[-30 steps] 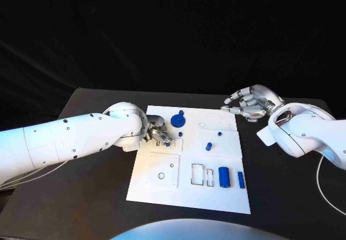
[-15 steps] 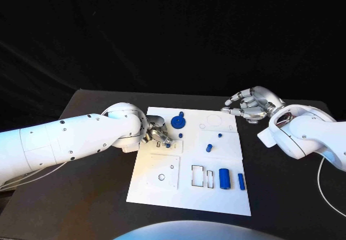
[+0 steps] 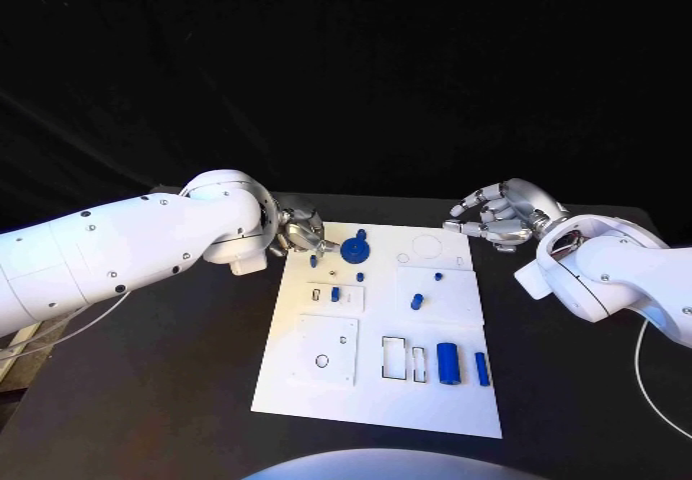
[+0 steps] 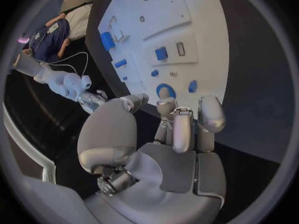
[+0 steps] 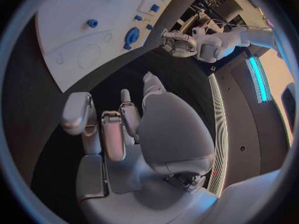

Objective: Assemble the parts on the task board

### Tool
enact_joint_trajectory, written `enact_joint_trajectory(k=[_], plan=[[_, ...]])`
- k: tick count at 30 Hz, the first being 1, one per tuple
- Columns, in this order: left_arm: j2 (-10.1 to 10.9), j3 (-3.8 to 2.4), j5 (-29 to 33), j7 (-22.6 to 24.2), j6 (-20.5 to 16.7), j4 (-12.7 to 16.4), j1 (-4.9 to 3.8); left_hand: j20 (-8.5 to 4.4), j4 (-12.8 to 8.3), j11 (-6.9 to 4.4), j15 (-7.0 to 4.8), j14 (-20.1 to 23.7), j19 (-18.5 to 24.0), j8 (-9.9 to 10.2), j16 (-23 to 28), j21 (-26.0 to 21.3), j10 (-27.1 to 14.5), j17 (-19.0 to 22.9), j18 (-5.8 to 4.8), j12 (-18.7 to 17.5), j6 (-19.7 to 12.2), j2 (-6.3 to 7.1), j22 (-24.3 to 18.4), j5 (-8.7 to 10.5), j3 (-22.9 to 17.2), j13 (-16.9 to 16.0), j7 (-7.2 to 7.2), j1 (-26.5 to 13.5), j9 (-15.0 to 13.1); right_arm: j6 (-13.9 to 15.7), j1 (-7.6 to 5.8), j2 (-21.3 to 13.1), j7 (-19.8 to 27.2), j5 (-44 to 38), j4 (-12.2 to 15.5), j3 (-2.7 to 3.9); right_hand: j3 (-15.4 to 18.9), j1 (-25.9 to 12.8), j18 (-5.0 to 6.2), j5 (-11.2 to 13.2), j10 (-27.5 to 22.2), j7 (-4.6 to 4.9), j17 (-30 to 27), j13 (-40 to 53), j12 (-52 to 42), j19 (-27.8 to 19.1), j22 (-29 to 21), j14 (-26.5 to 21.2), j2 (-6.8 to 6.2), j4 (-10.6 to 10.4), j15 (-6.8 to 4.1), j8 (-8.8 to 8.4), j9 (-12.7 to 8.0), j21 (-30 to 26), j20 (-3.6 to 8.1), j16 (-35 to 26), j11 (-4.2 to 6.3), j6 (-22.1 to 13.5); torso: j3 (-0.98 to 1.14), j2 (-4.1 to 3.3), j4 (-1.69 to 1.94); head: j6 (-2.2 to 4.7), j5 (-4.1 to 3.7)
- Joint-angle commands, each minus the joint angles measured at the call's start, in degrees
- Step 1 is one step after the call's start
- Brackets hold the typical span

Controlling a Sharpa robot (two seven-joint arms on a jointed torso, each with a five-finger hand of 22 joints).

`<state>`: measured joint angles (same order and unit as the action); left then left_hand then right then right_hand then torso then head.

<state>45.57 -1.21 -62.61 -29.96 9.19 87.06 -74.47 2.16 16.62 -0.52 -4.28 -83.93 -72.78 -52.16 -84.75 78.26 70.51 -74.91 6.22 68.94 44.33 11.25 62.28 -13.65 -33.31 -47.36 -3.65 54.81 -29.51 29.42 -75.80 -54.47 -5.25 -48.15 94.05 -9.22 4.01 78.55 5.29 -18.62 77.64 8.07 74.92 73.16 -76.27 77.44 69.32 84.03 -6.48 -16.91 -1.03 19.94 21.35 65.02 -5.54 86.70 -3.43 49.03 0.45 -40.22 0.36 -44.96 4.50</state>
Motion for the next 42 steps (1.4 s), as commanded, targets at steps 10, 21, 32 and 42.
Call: enact_joint_trajectory(k=[10, 21, 32, 42], plan=[[-3.84, 0.89, 0.27, -0.08, 5.02, -9.12, -1.28, 0.68, 0.14, 0.74, 1.02, -2.70, 1.08, 1.83, 0.27, -1.05, -1.93, -1.60, -0.31, -1.27, -0.42, 0.03, -1.23, -0.19, 2.23, 2.26, -0.77, 0.03, 1.32, -0.17, 0.12, 0.14, 0.55, -0.10, 0.13, -0.01, 0.53, -0.83, 0.57, 0.05, -0.29, 0.20, 4.35, 0.04, 0.09, -0.29, -0.02, 3.68, 0.13, 0.08, 0.45, 0.24, -0.10, -0.31, 0.08, -0.17, -0.13, -0.42, -0.16, -0.28, 0.01, 0.15, 0.37], [-6.19, 2.47, 0.09, 0.12, 8.13, -13.39, -1.25, 0.78, 0.11, 0.81, 1.10, -2.60, 1.36, 1.97, 0.38, -1.25, -2.32, -1.34, -0.23, -1.54, -0.35, 0.09, -1.60, -0.14, 2.81, 2.82, -0.81, -0.14, 1.46, -0.05, 0.14, 0.14, 0.57, -0.10, 0.28, -0.01, 0.55, -0.88, 0.60, 0.05, -0.33, 0.20, 4.23, -0.03, 0.14, -0.35, -0.14, 3.65, 0.15, 0.08, 0.45, 0.25, -0.11, -0.46, 0.08, -0.21, -0.13, -0.43, -0.09, -0.19, 0.07, -0.16, 0.52], [-7.72, 3.10, 0.52, 0.21, 9.02, -15.46, -1.09, 0.79, 0.12, 0.81, 1.11, -2.59, 1.34, 1.98, 0.39, -1.24, -2.34, -1.32, -0.23, -1.54, -0.33, 0.08, -1.57, -0.14, 2.87, 2.82, -0.81, -0.16, 1.47, -0.07, 0.14, 0.25, 0.60, -0.10, 0.28, -0.01, 0.59, -0.99, 0.62, 0.04, -0.37, 0.20, 4.15, -0.08, 0.18, -0.39, -0.20, 3.64, 0.20, 0.09, 0.45, 0.27, -0.12, -0.56, 0.08, -0.24, -0.13, -0.45, -0.05, -0.16, 0.02, -0.16, 0.71], [-8.36, 3.55, 0.86, 0.21, 9.62, -16.66, -0.76, 0.83, 0.05, 0.82, 1.13, -2.54, 1.41, 1.99, 0.44, -1.29, -2.45, -1.21, -0.22, -1.58, -0.23, -0.06, -1.63, -0.16, 3.02, 2.93, -0.81, -0.05, 1.51, -0.09, 0.14, 0.26, 0.60, -0.09, 0.29, -0.01, 0.62, -1.07, 0.63, 0.03, -0.40, 0.20, 4.11, -0.12, 0.21, -0.40, -0.23, 3.63, 0.27, 0.09, 0.45, 0.29, -0.13, -0.61, 0.08, -0.26, -0.13, -0.47, -0.06, -0.18, 0.03, -0.31, 0.67]])
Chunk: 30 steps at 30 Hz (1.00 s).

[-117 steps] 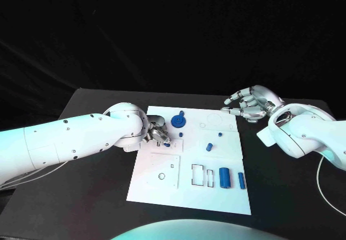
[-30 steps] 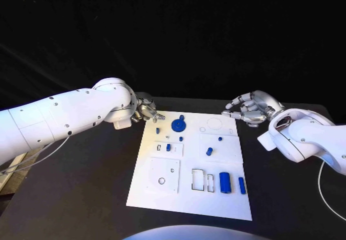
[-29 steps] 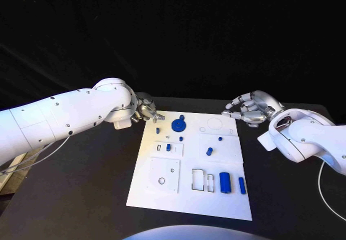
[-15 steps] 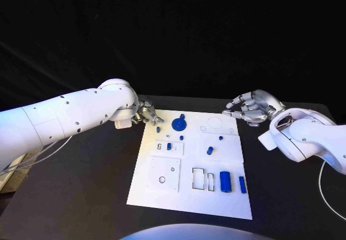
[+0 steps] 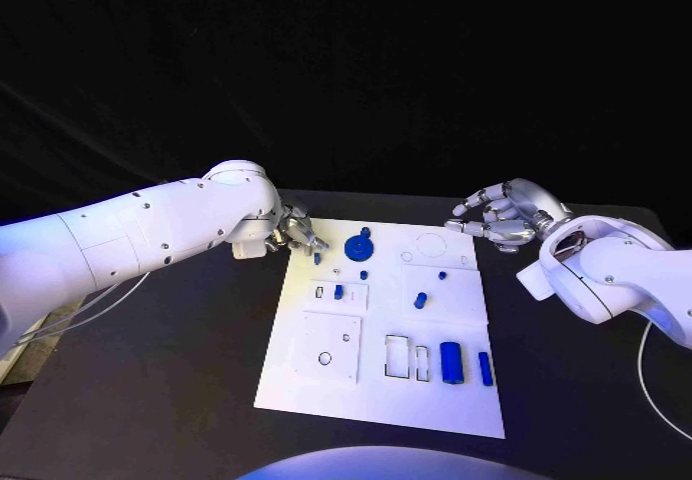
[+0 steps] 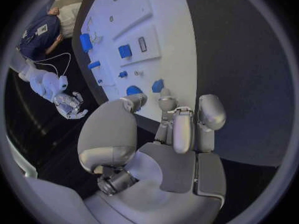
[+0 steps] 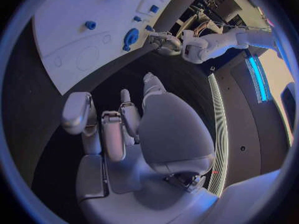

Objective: Assemble the parts on the task board

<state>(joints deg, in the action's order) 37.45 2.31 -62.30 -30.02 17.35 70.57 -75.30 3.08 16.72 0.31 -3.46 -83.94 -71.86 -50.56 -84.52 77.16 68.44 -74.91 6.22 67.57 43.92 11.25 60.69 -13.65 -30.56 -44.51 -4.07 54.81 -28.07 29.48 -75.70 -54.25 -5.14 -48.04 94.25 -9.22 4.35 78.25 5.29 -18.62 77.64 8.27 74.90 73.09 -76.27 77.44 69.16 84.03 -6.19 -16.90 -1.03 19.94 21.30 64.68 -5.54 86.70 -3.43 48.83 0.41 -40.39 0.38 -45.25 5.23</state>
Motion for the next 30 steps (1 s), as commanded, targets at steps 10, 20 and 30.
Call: enact_joint_trajectory(k=[10, 20, 30], plan=[[-0.55, 0.18, 0.71, 0.25, 1.70, -0.64, 0.22, -0.01, -0.20, 0.00, 0.33, -2.49, 0.54, 0.46, 0.24, -0.22, -0.55, -1.18, -0.20, -0.22, 0.26, -0.34, -0.06, -0.23, 0.47, 0.20, -0.39, 0.57, 0.17, -0.15, 0.04, 0.01, 0.47, -0.21, 0.14, 0.00, 0.28, -0.76, 0.62, 0.03, -0.40, 0.00, 4.13, -0.06, 0.21, -0.40, -0.07, 3.63, -0.02, 0.08, 0.45, 0.29, -0.08, -0.26, 0.08, -0.26, -0.13, -0.27, -0.02, -0.01, 0.03, -0.14, -0.04], [-0.74, 0.21, 0.93, 0.24, 1.86, -0.79, 0.24, 0.11, -0.39, -0.01, 0.35, -2.44, 0.64, 0.61, 0.22, -0.29, -0.68, -1.20, -0.17, -0.02, 0.41, -1.40, -0.08, -0.35, 0.66, 0.25, -0.39, 2.97, 0.42, -0.17, 0.04, 0.08, 0.45, -0.21, 0.10, 0.00, 0.30, -0.83, 0.62, 0.01, -0.38, 0.00, 4.09, -0.05, 0.19, -0.38, -0.06, 3.62, 0.09, 0.10, 0.44, 0.33, -0.10, -0.27, 0.08, -0.28, -0.13, -0.29, 0.02, 0.06, 0.01, -0.25, 0.05], [-1.10, 0.30, 1.21, 0.26, 1.67, -0.99, 0.38, 0.14, -0.60, -0.06, 0.32, -2.42, 0.65, 0.65, 0.19, -0.30, -0.76, -1.21, -0.16, 0.18, 0.50, -2.22, -0.02, -0.36, 0.89, 0.36, -0.33, 5.87, 0.62, -0.19, 0.04, 0.10, 0.36, -0.21, 0.08, 0.01, 0.30, -0.83, 0.62, 0.01, -0.38, 0.00, 4.09, -0.05, 0.19, -0.38, -0.06, 3.62, 0.09, 0.10, 0.44, 0.33, -0.10, -0.27, 0.08, -0.28, -0.13, -0.29, 0.03, -0.01, 0.00, -0.32, 0.02]])
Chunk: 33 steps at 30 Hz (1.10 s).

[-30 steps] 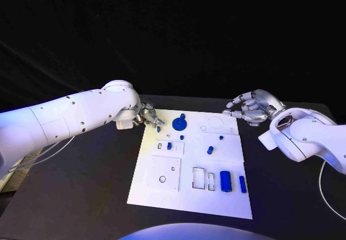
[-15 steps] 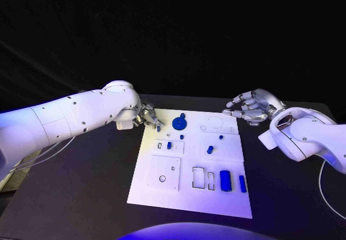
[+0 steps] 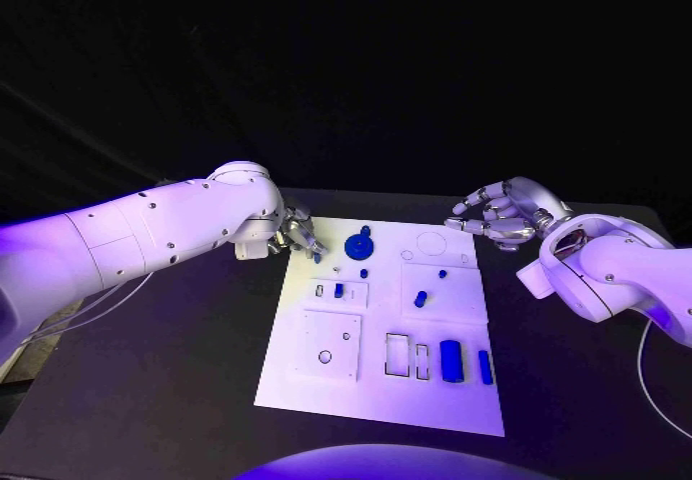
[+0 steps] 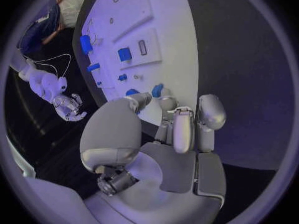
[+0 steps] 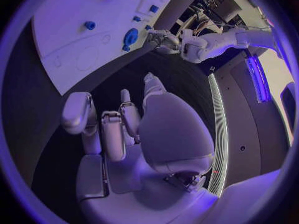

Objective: Assemble the parts on the task board

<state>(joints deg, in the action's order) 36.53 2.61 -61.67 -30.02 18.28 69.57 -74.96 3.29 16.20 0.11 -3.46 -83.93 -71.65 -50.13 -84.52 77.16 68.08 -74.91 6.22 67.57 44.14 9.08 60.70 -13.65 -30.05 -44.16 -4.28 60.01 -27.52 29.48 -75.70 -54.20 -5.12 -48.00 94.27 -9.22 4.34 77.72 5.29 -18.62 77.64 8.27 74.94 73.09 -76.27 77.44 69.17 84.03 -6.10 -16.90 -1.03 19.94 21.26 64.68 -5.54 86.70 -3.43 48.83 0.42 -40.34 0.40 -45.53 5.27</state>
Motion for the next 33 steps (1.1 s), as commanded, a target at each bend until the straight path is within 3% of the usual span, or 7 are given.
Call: enact_joint_trajectory(k=[1, 12, 15, 19, 21, 26, 33], plan=[[-0.19, 0.00, 0.61, 0.26, 0.72, 0.01, 0.04, -0.07, -0.08, 0.13, 0.32, -2.42, 0.45, 0.23, 0.19, -0.30, -0.40, -1.20, -0.17, 0.18, 0.28, -0.06, -0.02, -0.36, 0.37, 0.01, -0.11, 0.67, 0.07, -0.20, 0.04, 0.05, 0.33, -0.24, 0.05, 0.00, 0.30, -0.30, 0.62, 0.01, -0.38, 0.00, 4.05, -0.04, 0.19, -0.38, -0.07, 3.62, -0.01, 0.10, 0.45, 0.33, -0.05, -0.27, 0.08, -0.28, -0.13, -0.29, 0.02, -0.06, 0.00, -0.04, -0.02], [-0.19, 0.04, 1.53, 0.37, 0.26, 0.00, 0.08, -0.12, -0.48, -0.04, 0.19, -2.42, 0.49, 0.01, 0.17, -0.33, -0.49, -1.21, -0.16, 0.29, 0.35, -1.07, 0.02, -0.33, 0.37, 0.28, 0.08, 4.12, 0.13, -0.25, 0.04, 0.15, 0.31, -0.24, -0.02, 0.00, 0.30, -0.32, 0.62, 0.00, -0.34, -0.01, 3.99, 0.01, 0.14, -0.36, -0.05, 3.61, 0.11, 0.12, 0.44, 0.38, -0.06, -0.27, 0.08, -0.30, -0.12, -0.29, 0.03, 0.01, 0.00, -0.20, 0.02], [-0.15, 0.05, 1.90, 0.44, -0.17, 0.06, 0.08, -0.18, -1.00, -0.19, 0.06, -2.44, 0.46, -0.25, 0.14, -0.31, -0.39, -1.27, -0.17, 0.41, 0.40, -1.92, 0.10, -0.39, -0.05, 0.24, 0.26, 6.09, 0.06, -0.26, 0.04, 0.17, 0.32, -0.24, -0.04, 0.00, 0.30, -0.32, 0.62, 0.00, -0.34, -0.01, 3.99, 0.01, 0.14, -0.36, -0.05, 3.61, 0.11, 0.12, 0.44, 0.38, -0.06, -0.27, 0.08, -0.30, -0.12, -0.29, 0.01, 0.01, -0.03, -0.19, 0.05], [-0.09, 0.06, 2.68, 0.55, -0.76, 0.14, 0.10, -0.38, -4.58, -0.49, -0.25, -2.51, 0.43, -0.70, 0.10, -0.24, -0.38, -1.35, -0.17, 0.31, -0.48, -3.84, 0.26, -0.39, -4.62, 0.47, 0.47, 11.92, -0.15, -0.27, 0.04, 0.19, 0.32, -0.24, -0.04, 0.00, 0.29, -0.31, 0.61, -0.01, -0.28, -0.02, 4.07, 0.08, 0.08, -0.35, -0.04, 3.63, 0.17, 0.13, 0.44, 0.41, -0.07, -0.27, 0.08, -0.28, -0.12, -0.29, 0.01, -0.01, -0.01, -0.17, 0.08], [0.00, 0.07, 3.06, 0.61, -1.04, 0.30, 0.13, -0.39, -6.05, -0.22, -0.01, -2.56, 0.41, -1.40, 0.07, -0.13, -0.28, -1.41, -0.20, 0.20, -0.86, -3.46, 0.42, -0.23, -8.29, 0.76, 0.12, 12.72, -0.53, -0.28, 0.04, 0.19, 0.32, -0.24, -0.04, 0.00, 0.29, -0.31, 0.61, -0.01, -0.28, -0.02, 4.07, 0.08, 0.08, -0.35, -0.04, 3.63, 0.17, 0.13, 0.44, 0.41, -0.07, -0.27, 0.08, -0.28, -0.12, -0.29, 0.01, -0.01, -0.02, -0.18, 0.10], [0.76, -0.01, 4.31, 0.80, -2.26, 1.42, 0.30, -0.37, -7.49, -0.21, 0.03, -2.71, 0.37, -2.41, -0.10, 0.02, 0.24, -1.76, -0.20, 0.44, -0.99, -2.57, 0.62, -0.26, -12.30, 0.65, 0.09, 12.01, -1.02, -0.30, 0.04, 0.15, 0.33, -0.24, -0.01, 0.00, 0.29, -0.31, 0.61, -0.01, -0.28, -0.02, 4.07, 0.08, 0.08, -0.35, -0.04, 3.63, 0.17, 0.13, 0.44, 0.41, -0.07, -0.27, 0.08, -0.28, -0.12, -0.29, 0.00, -0.01, 0.00, -0.19, 0.13], [3.57, -0.20, 6.79, 1.14, -5.10, 5.35, 0.42, -0.46, -8.61, -0.33, -0.08, -2.92, -0.13, -3.22, -0.33, 0.46, 0.98, -2.23, -0.32, 0.81, -0.81, -1.95, 1.37, -0.26, -15.31, 0.31, 0.20, 10.66, -1.37, -0.32, 0.04, 0.03, 0.34, -0.24, 0.03, 0.00, 0.29, -0.31, 0.61, -0.01, -0.28, -0.02, 4.07, 0.08, 0.08, -0.35, -0.04, 3.63, 0.17, 0.13, 0.44, 0.41, -0.07, -0.27, 0.08, -0.28, -0.12, -0.29, 0.05, 0.06, 0.04, -0.27, 0.25]])
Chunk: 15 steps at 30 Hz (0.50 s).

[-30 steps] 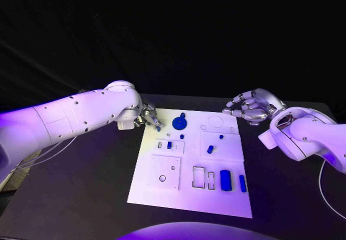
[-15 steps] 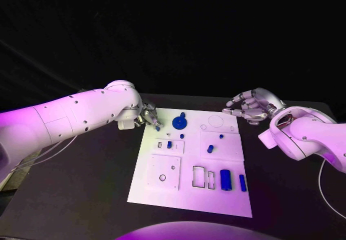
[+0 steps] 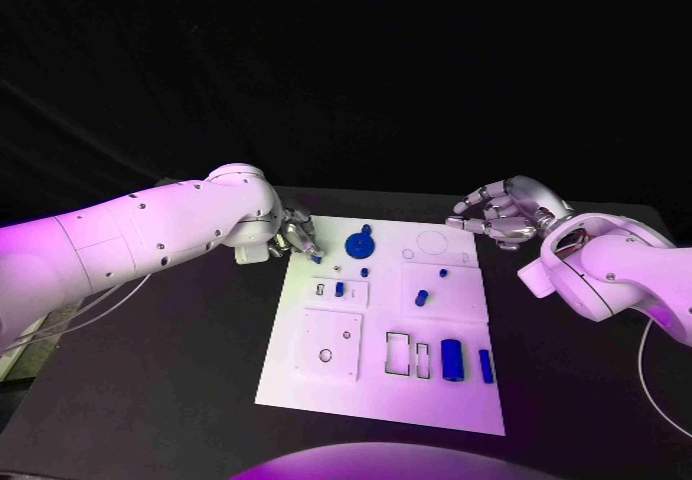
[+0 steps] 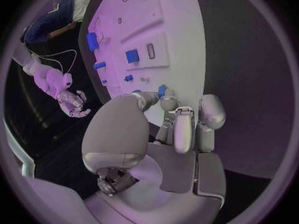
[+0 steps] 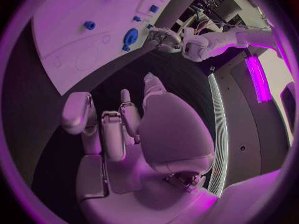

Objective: Assemble the parts on the task board

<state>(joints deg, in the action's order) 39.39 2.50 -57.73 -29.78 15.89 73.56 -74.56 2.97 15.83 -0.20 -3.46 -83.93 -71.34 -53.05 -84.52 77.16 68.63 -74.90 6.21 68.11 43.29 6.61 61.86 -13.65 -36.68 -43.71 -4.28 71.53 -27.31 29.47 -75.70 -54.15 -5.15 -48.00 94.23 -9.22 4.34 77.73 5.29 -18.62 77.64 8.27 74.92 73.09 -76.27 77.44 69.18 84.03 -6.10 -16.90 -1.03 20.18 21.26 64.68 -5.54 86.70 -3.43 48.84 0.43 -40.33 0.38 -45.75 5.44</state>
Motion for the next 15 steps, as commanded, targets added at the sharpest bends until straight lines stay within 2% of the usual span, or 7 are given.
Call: enact_joint_trajectory(k=[1, 9, 15], plan=[[1.19, -0.12, 3.15, 0.93, -3.03, 2.04, 0.02, -0.16, -8.33, -0.03, -0.09, -2.92, -0.48, -0.38, -0.34, 0.49, 0.52, -2.24, -0.32, 0.32, 0.05, 0.57, 0.27, -0.26, -8.90, -0.20, 0.20, -1.00, -1.61, -0.33, 0.03, -0.03, 0.36, -0.25, 0.07, 0.00, 0.30, -0.32, 0.62, -0.01, -0.28, -0.02, 4.09, 0.07, 0.08, -0.34, -0.04, 3.63, 0.17, 0.13, 0.44, 0.17, -0.07, -0.27, 0.09, -0.28, -0.12, -0.29, 0.04, 0.06, 0.05, -0.06, 0.12], [5.12, -0.31, 4.46, 1.08, -4.96, 8.39, 0.04, -0.23, -8.83, -0.14, -0.17, -2.96, -0.81, -0.79, -0.37, 0.76, 1.04, -2.31, -0.41, 0.66, 0.18, 0.86, 0.75, -0.25, -10.04, -0.64, 0.31, -1.77, -1.77, -0.31, 0.03, -0.14, 0.35, -0.19, 0.04, 0.00, 0.31, -0.42, 0.64, 0.00, -0.29, -0.02, 4.07, 0.05, 0.08, -0.37, -0.11, 3.63, 0.34, 0.09, 0.43, 0.24, -0.08, -0.39, 0.09, -0.30, -0.11, -0.28, -0.01, 0.06, 0.08, -0.24, 0.47], [7.73, -0.32, 3.05, 1.29, -7.15, 12.78, 0.27, -0.31, -9.51, -0.28, -0.29, -2.99, -1.22, -1.16, -0.38, 1.08, 1.54, -2.33, -0.52, 0.99, 0.33, 1.28, 1.35, -0.29, -11.27, -1.09, 0.45, -2.34, -1.89, -0.31, 0.07, -0.17, 0.38, -0.19, -0.01, 0.00, 0.31, -0.42, 0.64, 0.00, -0.29, -0.02, 4.07, 0.05, 0.08, -0.37, -0.11, 3.63, 0.34, 0.09, 0.43, 0.24, -0.08, -0.39, 0.09, -0.30, -0.11, -0.28, -0.06, 0.04, 0.07, -0.38, 0.57]])
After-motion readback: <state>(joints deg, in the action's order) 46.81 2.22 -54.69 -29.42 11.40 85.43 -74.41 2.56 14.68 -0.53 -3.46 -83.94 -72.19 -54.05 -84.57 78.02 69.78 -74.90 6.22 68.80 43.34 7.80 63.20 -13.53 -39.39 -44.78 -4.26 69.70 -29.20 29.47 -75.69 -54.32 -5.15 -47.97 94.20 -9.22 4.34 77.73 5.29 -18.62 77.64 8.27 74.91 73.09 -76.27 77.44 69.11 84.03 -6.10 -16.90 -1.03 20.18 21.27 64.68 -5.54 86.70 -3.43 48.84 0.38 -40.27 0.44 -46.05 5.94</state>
